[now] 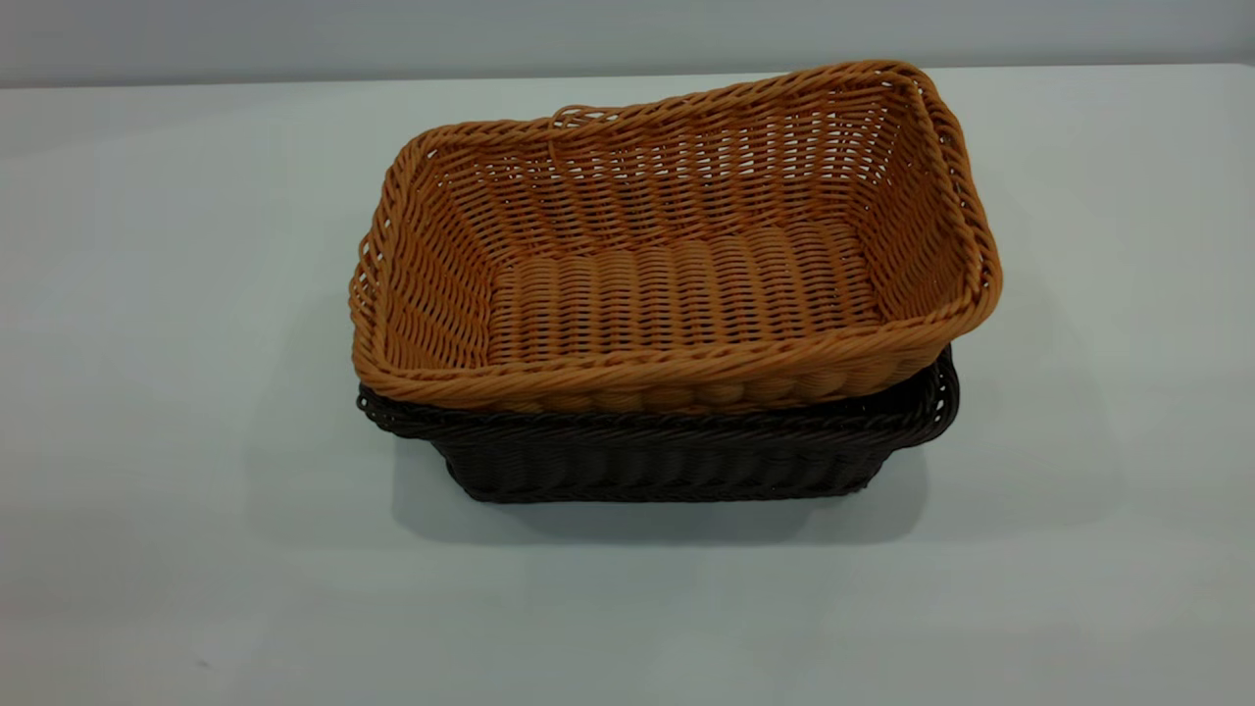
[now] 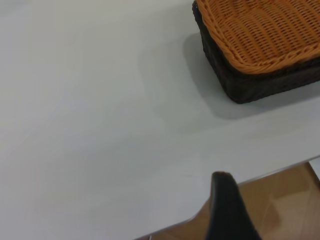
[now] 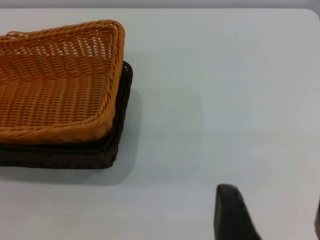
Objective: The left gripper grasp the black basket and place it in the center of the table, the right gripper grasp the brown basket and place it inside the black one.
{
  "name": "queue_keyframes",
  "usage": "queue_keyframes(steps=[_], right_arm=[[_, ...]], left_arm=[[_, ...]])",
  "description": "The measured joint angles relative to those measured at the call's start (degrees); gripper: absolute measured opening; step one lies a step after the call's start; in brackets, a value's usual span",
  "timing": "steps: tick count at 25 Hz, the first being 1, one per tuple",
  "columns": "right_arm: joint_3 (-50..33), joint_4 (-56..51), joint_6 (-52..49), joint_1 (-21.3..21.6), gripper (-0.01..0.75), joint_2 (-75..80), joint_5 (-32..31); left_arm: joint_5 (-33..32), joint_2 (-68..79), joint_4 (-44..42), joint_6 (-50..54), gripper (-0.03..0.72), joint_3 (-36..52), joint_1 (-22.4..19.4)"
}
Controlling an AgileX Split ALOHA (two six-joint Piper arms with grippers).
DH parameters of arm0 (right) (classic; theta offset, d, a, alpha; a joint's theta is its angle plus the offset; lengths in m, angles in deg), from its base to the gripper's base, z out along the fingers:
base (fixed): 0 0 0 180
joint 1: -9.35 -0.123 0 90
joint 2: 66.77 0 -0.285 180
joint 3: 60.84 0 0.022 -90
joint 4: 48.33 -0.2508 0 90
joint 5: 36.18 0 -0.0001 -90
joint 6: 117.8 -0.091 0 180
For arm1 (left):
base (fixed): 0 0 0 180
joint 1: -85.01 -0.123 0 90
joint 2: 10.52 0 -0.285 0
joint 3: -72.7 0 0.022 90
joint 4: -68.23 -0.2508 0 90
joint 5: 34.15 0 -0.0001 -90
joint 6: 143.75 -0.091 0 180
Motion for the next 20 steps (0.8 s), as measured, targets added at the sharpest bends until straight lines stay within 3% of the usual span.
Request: queue_keyframes(steps=[9, 14, 20], right_arm=[[0.0, 0.0, 0.0, 0.0, 0.239, 0.0, 0.0], [0.0, 0.0, 0.0, 0.0, 0.236, 0.0, 0.0], [0.0, 0.0, 0.0, 0.0, 0.237, 0.0, 0.0]], left_arm=[[0.2, 0.0, -5.7, 5.9, 0.393, 0.0, 0.0], [0.3, 0.0, -10.3, 13.1, 0.393, 0.0, 0.0], [0.4, 0.0, -10.6, 13.8, 0.393, 0.0, 0.0]])
